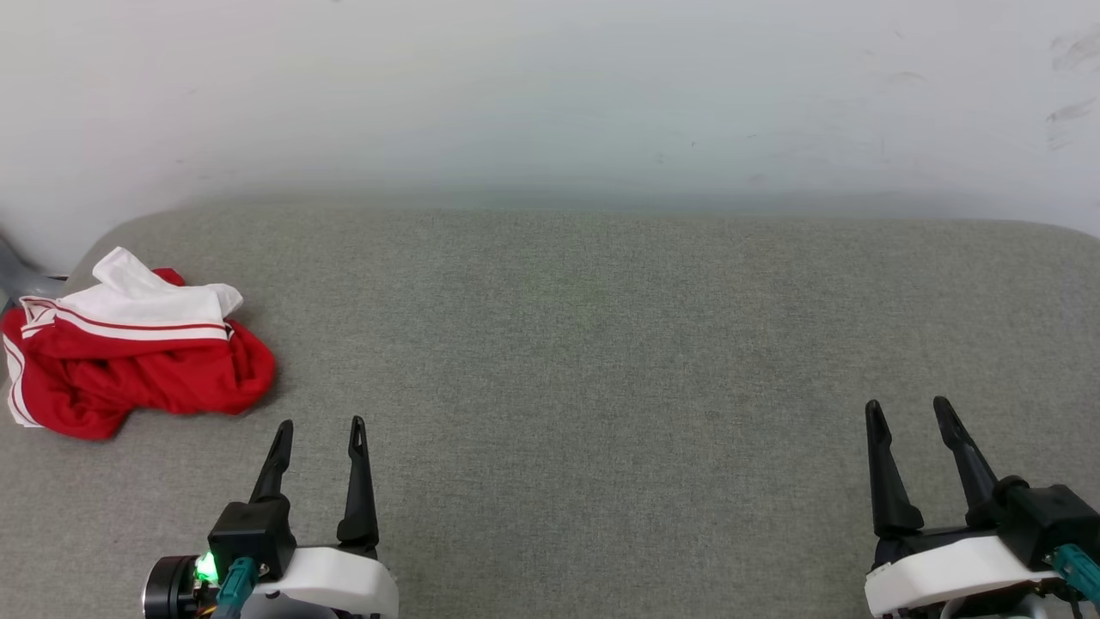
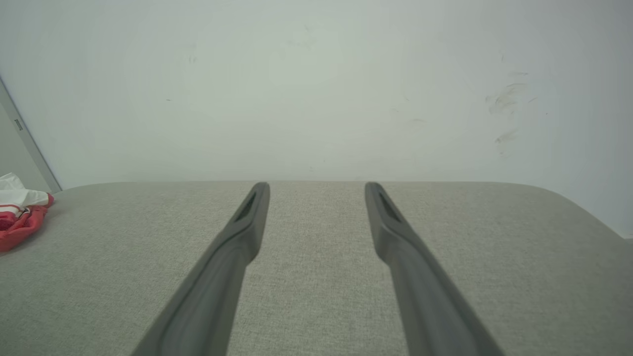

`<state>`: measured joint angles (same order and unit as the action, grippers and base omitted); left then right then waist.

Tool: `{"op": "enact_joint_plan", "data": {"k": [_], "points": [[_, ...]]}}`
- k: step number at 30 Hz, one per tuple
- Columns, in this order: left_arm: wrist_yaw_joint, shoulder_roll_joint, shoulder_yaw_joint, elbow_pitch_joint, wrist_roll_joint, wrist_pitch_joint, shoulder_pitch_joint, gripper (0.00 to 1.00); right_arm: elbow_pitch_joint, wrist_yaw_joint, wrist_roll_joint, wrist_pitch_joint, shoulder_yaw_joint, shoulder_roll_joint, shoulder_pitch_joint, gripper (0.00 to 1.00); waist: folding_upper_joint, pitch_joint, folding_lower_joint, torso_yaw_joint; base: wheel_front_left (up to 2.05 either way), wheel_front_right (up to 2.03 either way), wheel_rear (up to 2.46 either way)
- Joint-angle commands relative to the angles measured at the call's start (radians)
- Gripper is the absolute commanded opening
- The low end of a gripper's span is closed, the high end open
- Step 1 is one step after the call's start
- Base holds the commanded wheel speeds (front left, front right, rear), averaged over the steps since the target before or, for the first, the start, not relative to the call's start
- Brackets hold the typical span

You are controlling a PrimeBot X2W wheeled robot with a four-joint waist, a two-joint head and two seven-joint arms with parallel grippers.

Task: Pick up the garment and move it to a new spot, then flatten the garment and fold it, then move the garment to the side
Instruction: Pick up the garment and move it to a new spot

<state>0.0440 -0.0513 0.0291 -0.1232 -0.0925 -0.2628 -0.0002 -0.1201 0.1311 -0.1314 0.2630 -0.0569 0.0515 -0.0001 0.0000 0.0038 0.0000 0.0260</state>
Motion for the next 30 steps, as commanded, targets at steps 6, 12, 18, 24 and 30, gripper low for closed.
{"op": "enact_joint_plan", "data": {"k": [6,12,18,24,30], "points": [[0.000,0.001,0.005,-0.005,-0.005,-0.003,0.004,1.00,-0.005,-0.001,-0.007,0.003,-0.002,-0.002,0.002,1.00,0.0000,-0.001,0.0000,0.003,0.00,0.00,0.00],[0.000,0.001,0.004,-0.006,-0.004,-0.003,0.002,1.00,-0.008,-0.001,-0.012,0.003,-0.003,-0.002,0.006,1.00,0.0000,-0.001,0.0000,0.014,0.00,0.00,0.00],[-0.003,0.001,0.000,-0.005,0.001,-0.003,-0.001,1.00,-0.007,-0.001,-0.015,0.003,-0.001,-0.002,0.009,1.00,0.0000,-0.002,0.0000,0.037,0.00,0.00,0.00],[-0.003,0.001,-0.001,-0.009,0.006,-0.003,-0.011,1.00,-0.002,-0.001,-0.012,0.003,0.000,-0.002,0.013,1.00,0.0000,0.003,0.0000,0.093,0.00,0.00,0.00],[-0.005,0.001,-0.012,-0.010,0.013,-0.003,-0.011,1.00,0.001,-0.001,-0.011,0.003,-0.001,-0.002,0.019,1.00,0.0000,0.004,0.0000,0.169,0.00,0.00,0.00]]}}
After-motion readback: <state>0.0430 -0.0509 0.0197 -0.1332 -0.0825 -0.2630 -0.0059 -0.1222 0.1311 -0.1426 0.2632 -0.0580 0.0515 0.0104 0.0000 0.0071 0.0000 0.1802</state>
